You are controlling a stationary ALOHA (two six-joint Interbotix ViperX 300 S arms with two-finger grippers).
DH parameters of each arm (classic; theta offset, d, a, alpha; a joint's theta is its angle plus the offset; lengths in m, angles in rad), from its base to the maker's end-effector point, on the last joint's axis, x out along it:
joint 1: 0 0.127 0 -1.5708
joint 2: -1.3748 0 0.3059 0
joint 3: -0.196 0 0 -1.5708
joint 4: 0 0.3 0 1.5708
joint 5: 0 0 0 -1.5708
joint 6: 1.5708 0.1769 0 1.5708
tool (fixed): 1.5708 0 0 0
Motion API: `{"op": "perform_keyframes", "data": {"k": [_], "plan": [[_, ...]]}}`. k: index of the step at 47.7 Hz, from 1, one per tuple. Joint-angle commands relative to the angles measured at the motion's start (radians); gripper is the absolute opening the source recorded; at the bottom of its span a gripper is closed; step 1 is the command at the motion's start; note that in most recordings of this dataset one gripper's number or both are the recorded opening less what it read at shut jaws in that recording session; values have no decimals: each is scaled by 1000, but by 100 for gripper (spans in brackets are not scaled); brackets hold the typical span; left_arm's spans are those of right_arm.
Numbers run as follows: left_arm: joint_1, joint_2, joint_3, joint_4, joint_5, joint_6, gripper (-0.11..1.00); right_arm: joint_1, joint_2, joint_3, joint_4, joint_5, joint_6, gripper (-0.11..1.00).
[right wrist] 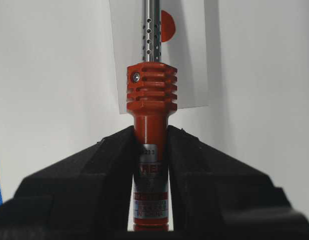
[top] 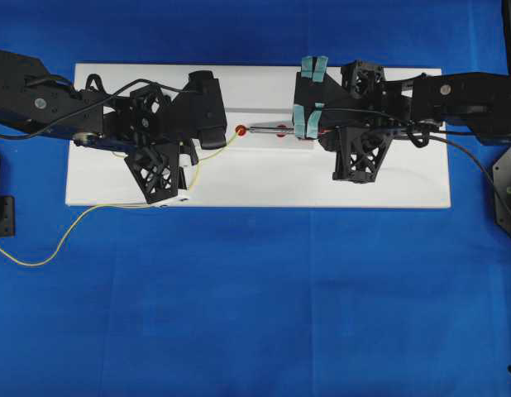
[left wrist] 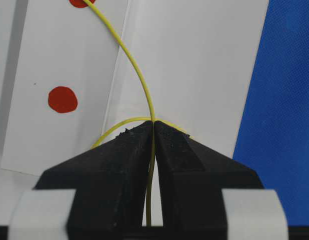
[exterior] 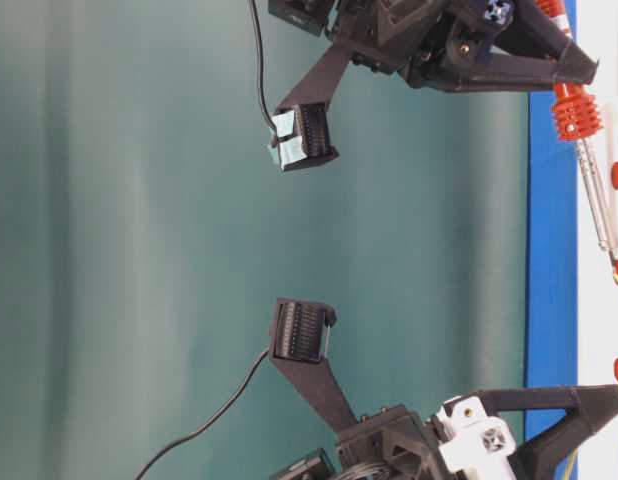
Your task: Touch the tip of the soldering iron to the tip of the solder at the mark.
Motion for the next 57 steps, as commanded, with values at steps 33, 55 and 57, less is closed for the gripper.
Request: {"op": "perform_keyframes", "data": {"k": [33,55,57], "plan": [[0,-216,71,3,-2,0,2,2,-11,-25,-2,-5,3,6],[0,-219,75,3,-3,0,2,-2,-190,60,-12,26,3,6],[-2,-219,75,2,-3,0,2,0,-219,80,-12,26,3,6]]}}
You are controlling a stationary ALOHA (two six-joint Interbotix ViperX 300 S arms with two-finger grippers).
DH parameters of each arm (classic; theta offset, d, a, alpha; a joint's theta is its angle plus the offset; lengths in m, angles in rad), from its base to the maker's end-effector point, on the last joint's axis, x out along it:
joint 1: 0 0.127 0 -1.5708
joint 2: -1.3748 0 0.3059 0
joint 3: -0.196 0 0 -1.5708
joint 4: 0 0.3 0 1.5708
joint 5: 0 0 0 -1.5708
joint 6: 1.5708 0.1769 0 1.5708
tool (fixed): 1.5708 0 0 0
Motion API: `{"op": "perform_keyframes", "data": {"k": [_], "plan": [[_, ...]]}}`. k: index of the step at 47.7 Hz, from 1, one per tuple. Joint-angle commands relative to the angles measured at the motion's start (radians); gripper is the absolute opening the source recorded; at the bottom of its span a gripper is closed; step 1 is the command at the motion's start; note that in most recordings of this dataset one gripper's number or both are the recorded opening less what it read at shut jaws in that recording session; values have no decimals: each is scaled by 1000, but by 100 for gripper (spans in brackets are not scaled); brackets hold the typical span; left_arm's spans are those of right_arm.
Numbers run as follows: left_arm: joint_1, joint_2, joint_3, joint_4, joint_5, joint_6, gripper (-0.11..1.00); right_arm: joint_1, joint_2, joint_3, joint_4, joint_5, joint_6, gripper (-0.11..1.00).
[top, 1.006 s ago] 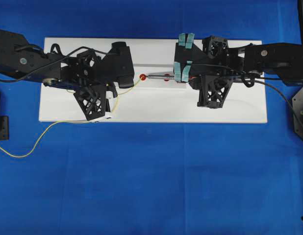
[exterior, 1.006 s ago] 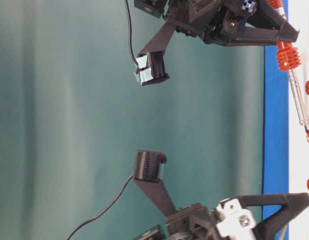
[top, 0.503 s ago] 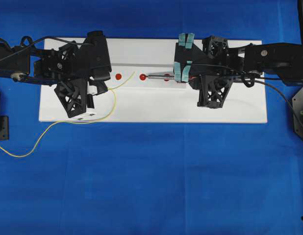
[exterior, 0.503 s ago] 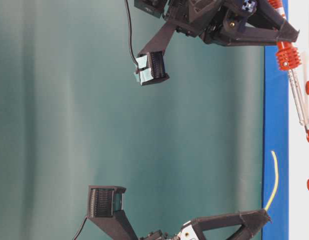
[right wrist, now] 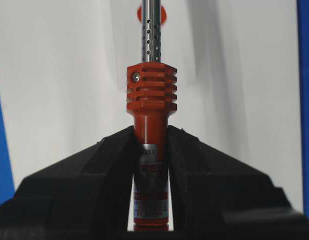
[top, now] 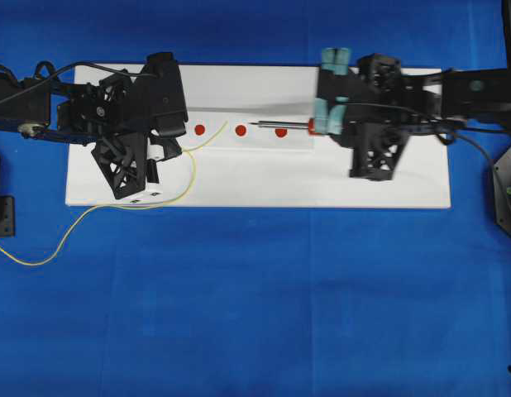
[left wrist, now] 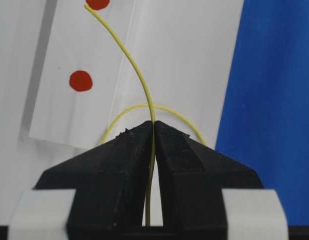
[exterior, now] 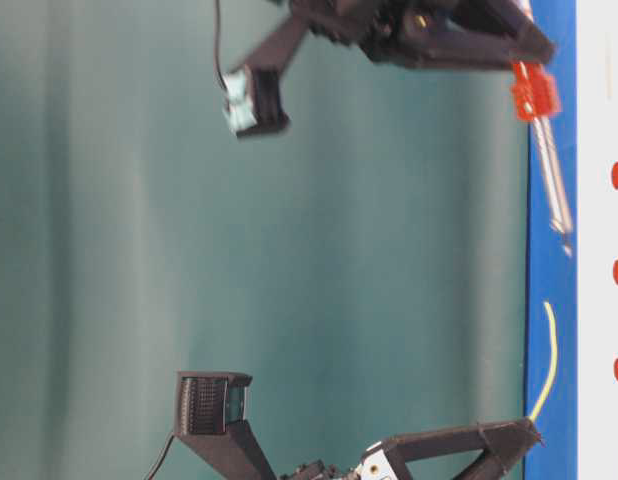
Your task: Touch the tip of the soldering iron to the tip of the solder at the mark.
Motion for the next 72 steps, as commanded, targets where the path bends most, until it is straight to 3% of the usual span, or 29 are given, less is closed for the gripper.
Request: {"op": "perform_keyframes", "data": {"k": [1,19,38,56,72], "plan": [[0,-21,-6,2,-8,0,2,-2,-83,28,-6,-3,3,6],[-2,-21,-5,3,-8,-2,2,-11,-288,173,-6,2,18,6],[-5,-2,-34,3,-20,2,2,-11,-270,178,-8,2,18,6],[-21,146,-206,3,-12,8,2,-11,-262,176,-6,-2,18,6],[-21,238,-258,2,-12,9,2,-12,-253,181,-6,-3,20,6]]}}
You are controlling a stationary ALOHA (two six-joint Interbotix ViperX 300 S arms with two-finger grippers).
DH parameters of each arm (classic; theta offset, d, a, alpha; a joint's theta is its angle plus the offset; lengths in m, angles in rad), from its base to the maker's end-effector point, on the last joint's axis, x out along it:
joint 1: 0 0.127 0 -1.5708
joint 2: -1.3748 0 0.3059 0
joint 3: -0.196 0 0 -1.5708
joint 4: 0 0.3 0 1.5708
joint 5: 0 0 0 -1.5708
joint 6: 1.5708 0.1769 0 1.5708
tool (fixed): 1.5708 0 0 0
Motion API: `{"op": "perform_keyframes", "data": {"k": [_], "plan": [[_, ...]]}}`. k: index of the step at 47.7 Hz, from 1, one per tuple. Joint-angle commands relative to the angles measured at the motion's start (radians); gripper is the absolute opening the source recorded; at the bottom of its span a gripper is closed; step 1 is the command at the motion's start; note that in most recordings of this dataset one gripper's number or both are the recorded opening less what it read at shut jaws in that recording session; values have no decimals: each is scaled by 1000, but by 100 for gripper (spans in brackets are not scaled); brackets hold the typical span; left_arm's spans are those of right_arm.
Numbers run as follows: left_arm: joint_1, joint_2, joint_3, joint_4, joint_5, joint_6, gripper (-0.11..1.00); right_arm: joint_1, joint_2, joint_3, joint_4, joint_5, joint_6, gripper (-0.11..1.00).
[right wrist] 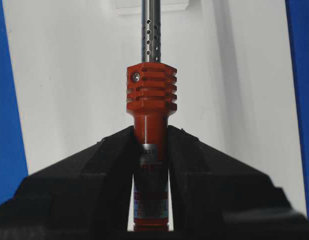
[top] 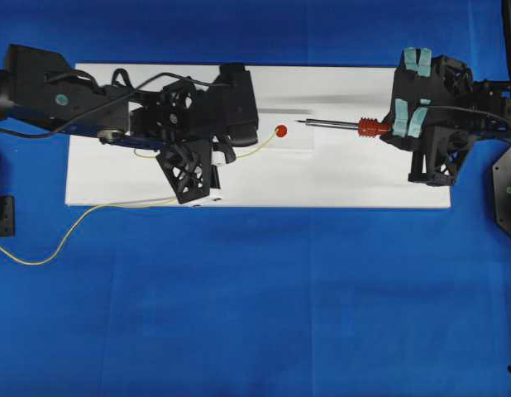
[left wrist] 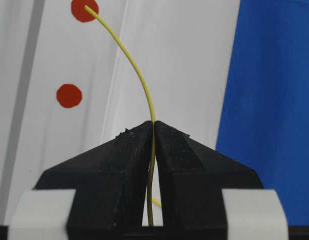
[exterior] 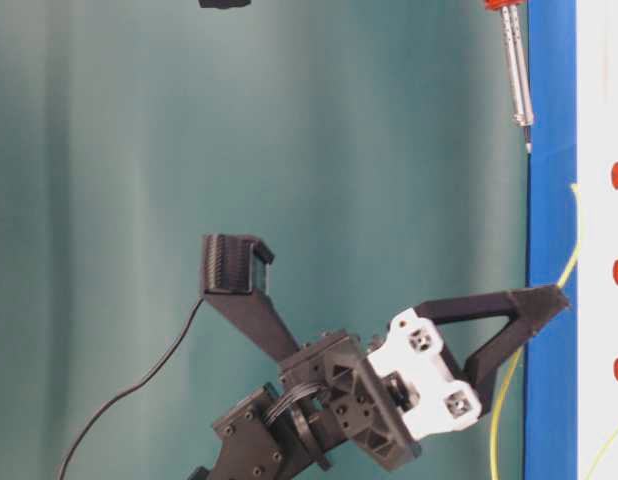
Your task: Touch the tip of the soldering iron to the tip of the solder at the mark.
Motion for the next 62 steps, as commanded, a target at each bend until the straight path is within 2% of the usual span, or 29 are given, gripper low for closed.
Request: {"op": "perform_keyframes", "data": {"k": [1,24,49,62], "plan": [[-3,-12,-21,2,-5,2,2,-3,3,-14,-3,-6,2,6],[9,48,-2,2,-58,-6,2,-2,21,-20,-2,-8,2,6],[15,51,-3,2,-55,-8,2,-3,21,-21,-3,-11,2,6],[15,51,-5,2,-55,-9,2,-2,87,-48,-2,-23,2,6]]}}
